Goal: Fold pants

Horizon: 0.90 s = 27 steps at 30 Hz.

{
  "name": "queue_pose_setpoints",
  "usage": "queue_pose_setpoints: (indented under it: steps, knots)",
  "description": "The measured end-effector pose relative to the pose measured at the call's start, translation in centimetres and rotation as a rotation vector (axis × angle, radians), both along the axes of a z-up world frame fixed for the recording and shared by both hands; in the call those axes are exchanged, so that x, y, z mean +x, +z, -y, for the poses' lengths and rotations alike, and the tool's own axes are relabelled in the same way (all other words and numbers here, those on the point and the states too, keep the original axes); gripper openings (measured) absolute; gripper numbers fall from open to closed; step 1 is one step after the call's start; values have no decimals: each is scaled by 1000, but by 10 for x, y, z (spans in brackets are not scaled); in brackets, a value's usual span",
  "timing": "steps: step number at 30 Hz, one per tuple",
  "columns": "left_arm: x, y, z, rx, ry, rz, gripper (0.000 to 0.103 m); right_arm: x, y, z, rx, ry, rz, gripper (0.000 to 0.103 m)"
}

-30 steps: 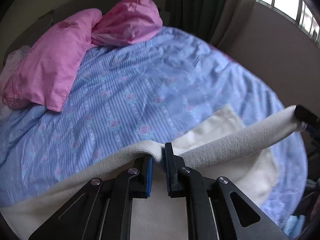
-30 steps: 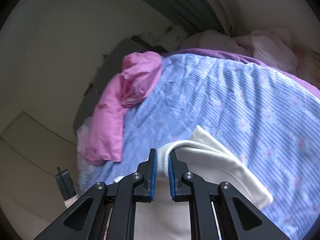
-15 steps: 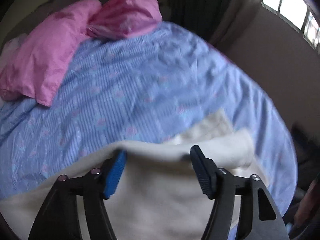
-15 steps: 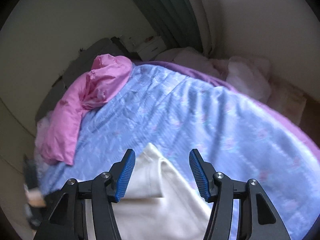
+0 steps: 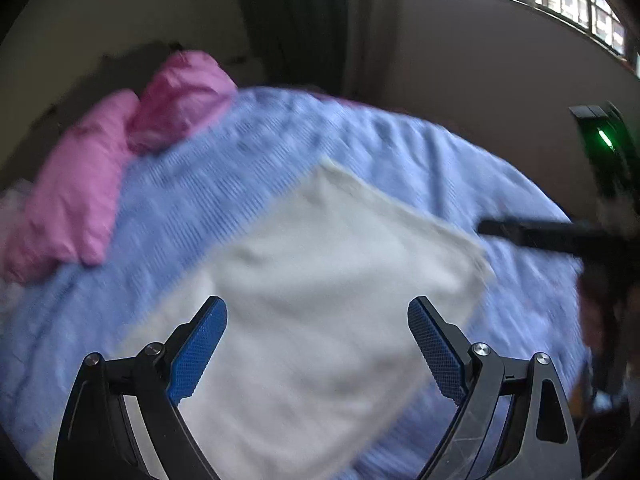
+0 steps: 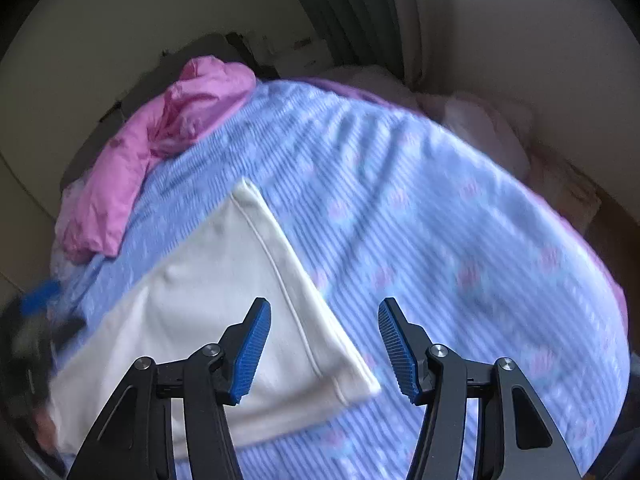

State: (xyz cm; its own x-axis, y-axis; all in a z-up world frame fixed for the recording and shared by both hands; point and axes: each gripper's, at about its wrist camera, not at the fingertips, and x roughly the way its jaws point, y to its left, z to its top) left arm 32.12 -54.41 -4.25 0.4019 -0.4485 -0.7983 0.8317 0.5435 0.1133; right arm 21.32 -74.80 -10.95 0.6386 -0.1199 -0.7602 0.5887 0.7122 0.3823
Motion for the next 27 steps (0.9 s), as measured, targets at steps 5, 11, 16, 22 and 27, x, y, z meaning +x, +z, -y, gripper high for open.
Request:
queue_pose_setpoints:
  steps: [5,11,16,22,27]
  knots:
    - [-11,-25,-42,56,6,-34,92,-18,-17,-4,56,-8,-4,58]
    - [-13,-48,-87,106,18,-65,91,-32,-15,-26,71,-8,48,57]
    - [-32,-70,-93,163,-50,-49,80,-32,-21,-44,90,28,114,49]
    - [-24,-79,-90,163,-68,-59,70,-21,-40,-38,211,15,143,43]
    - [-19,-89,-84,192,-68,-65,57,-12,-57,-31,253,-20,122,43]
